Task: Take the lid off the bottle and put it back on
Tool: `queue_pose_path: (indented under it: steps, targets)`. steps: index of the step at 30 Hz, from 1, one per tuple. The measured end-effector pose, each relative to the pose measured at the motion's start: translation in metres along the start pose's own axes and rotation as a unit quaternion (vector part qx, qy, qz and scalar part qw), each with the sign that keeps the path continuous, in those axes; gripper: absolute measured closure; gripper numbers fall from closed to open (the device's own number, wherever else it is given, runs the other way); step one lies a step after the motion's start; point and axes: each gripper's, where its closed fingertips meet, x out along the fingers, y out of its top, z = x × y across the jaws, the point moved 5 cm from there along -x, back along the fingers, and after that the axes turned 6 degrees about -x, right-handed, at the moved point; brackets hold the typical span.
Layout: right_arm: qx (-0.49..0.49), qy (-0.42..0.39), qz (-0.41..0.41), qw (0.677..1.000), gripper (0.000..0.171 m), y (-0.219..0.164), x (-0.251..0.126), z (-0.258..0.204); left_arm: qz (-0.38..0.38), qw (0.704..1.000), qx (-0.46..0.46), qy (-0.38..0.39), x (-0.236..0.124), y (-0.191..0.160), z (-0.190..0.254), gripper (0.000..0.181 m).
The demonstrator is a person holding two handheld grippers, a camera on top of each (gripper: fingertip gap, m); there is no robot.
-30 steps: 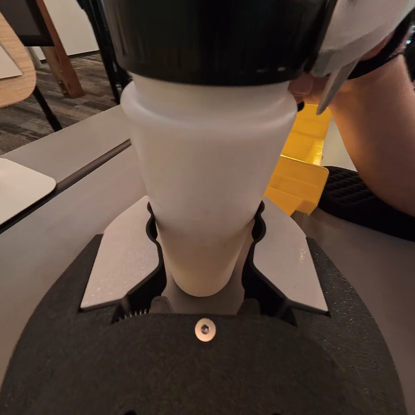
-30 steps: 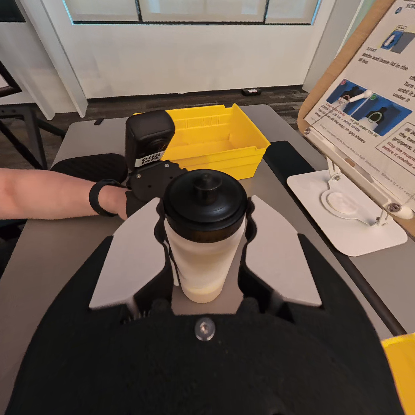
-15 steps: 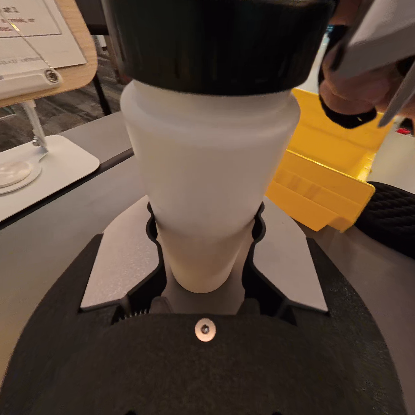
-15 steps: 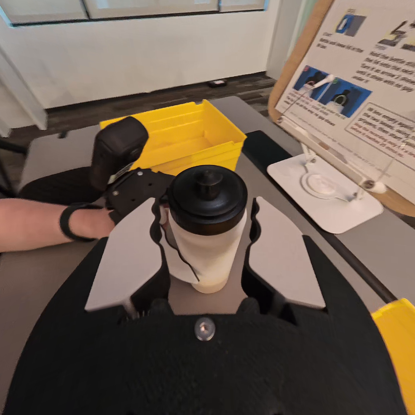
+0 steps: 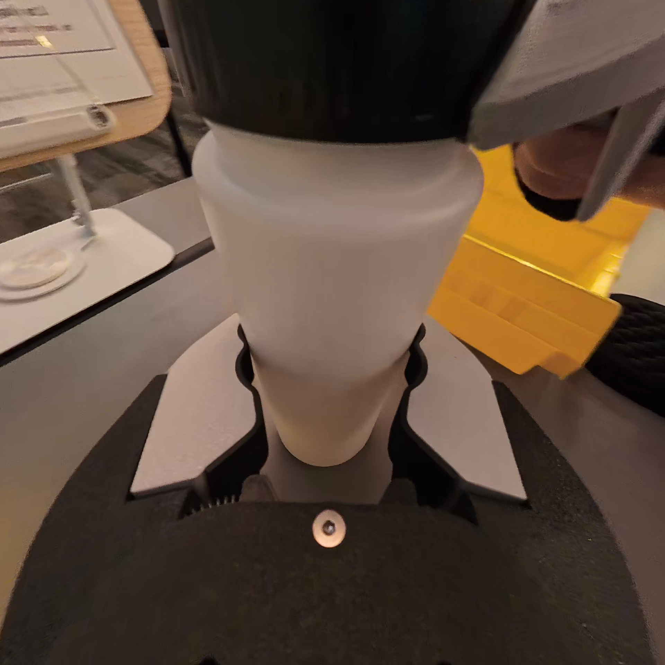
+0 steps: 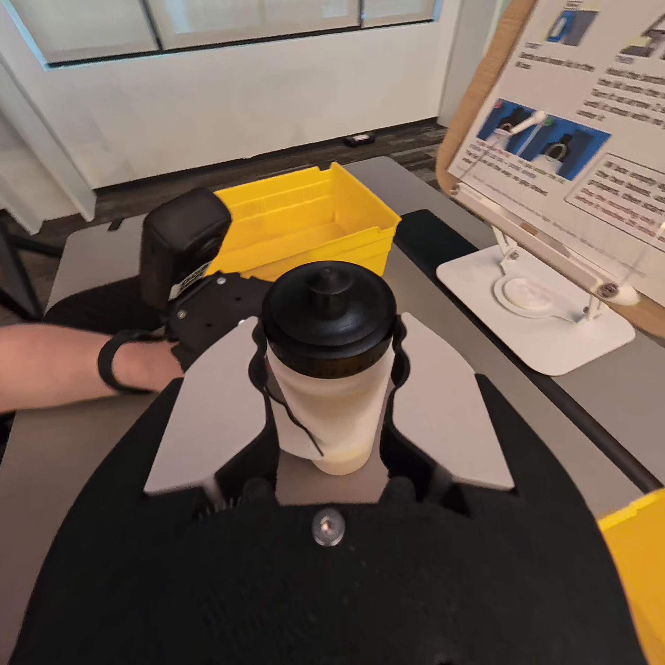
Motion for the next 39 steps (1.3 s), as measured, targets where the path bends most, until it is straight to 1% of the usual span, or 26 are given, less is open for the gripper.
queue_pose_path:
  steps: [2,4,6,7,9,10,12,13,15,17,20,22,24,27,31,34,36,38,39]
  targets:
    - [0.015,-0.049,0.004,0.999,0.102,0.002,0.007,-0.002,0.000,0.999,-0.012,0.042,-0.002,0.000,-0.005,0.097]
    - [0.018,-0.102,0.005,0.995,0.102,0.003,0.013,-0.006,0.005,0.997,-0.022,0.067,-0.004,0.000,-0.007,0.097]
    - [0.007,-0.132,0.006,0.991,0.102,0.004,0.016,-0.010,0.008,0.997,-0.027,0.068,-0.004,0.000,-0.008,0.097]
    - [0.010,-0.131,0.007,0.991,0.102,0.004,0.016,-0.009,0.007,0.998,-0.025,0.061,-0.004,0.000,-0.008,0.097]
    - [0.008,-0.103,0.004,0.995,0.103,0.004,0.013,-0.006,0.006,0.999,-0.019,0.044,-0.003,0.000,-0.008,0.097]
    - [0.012,-0.076,0.008,0.997,0.101,0.004,0.011,-0.005,0.004,0.999,-0.017,0.033,-0.003,0.000,-0.007,0.097]
    - [0.030,-0.012,0.019,0.999,0.093,0.005,0.004,-0.003,0.001,1.000,-0.009,0.002,-0.001,0.000,-0.004,0.097]
    - [0.038,0.006,0.029,0.999,0.092,0.006,0.000,0.000,0.000,1.000,-0.006,-0.013,-0.001,0.000,-0.003,0.097]
    - [0.041,0.038,0.050,0.997,0.092,0.005,-0.006,0.004,0.001,0.999,0.001,-0.036,0.000,0.000,0.001,0.097]
    - [0.039,0.077,0.047,0.995,0.092,0.001,-0.008,0.004,-0.001,0.999,0.008,-0.054,0.001,-0.001,0.005,0.097]
    - [0.031,0.090,0.053,0.994,0.096,0.000,-0.007,0.003,-0.005,0.998,0.016,-0.065,0.002,-0.001,0.009,0.097]
    - [0.006,0.075,0.045,0.996,0.100,-0.001,-0.005,0.002,-0.007,0.998,0.016,-0.061,0.002,-0.001,0.009,0.097]
    - [-0.010,0.060,0.033,0.998,0.100,-0.001,-0.005,0.001,-0.008,0.998,0.014,-0.053,0.002,-0.001,0.008,0.097]
    - [0.008,0.020,0.028,0.999,0.100,0.001,0.001,0.000,-0.007,1.000,-0.002,-0.014,0.001,0.000,0.003,0.097]
    - [0.033,-0.084,0.037,0.995,0.100,0.004,0.013,-0.005,-0.004,0.998,-0.026,0.053,-0.003,0.000,-0.005,0.097]
    - [0.039,-0.153,0.057,0.986,0.100,0.004,0.018,-0.011,-0.001,0.997,-0.034,0.072,-0.004,0.000,-0.005,0.097]
    - [0.037,-0.154,0.057,0.986,0.101,0.005,0.018,-0.011,-0.003,0.997,-0.032,0.066,-0.004,0.000,-0.006,0.097]
    - [0.019,-0.120,0.043,0.992,0.102,0.005,0.016,-0.008,-0.006,0.998,-0.028,0.049,-0.003,0.000,-0.007,0.097]
    - [0.010,-0.093,0.040,0.995,0.098,0.006,0.015,-0.007,-0.010,0.999,-0.022,0.036,-0.003,0.001,-0.007,0.097]
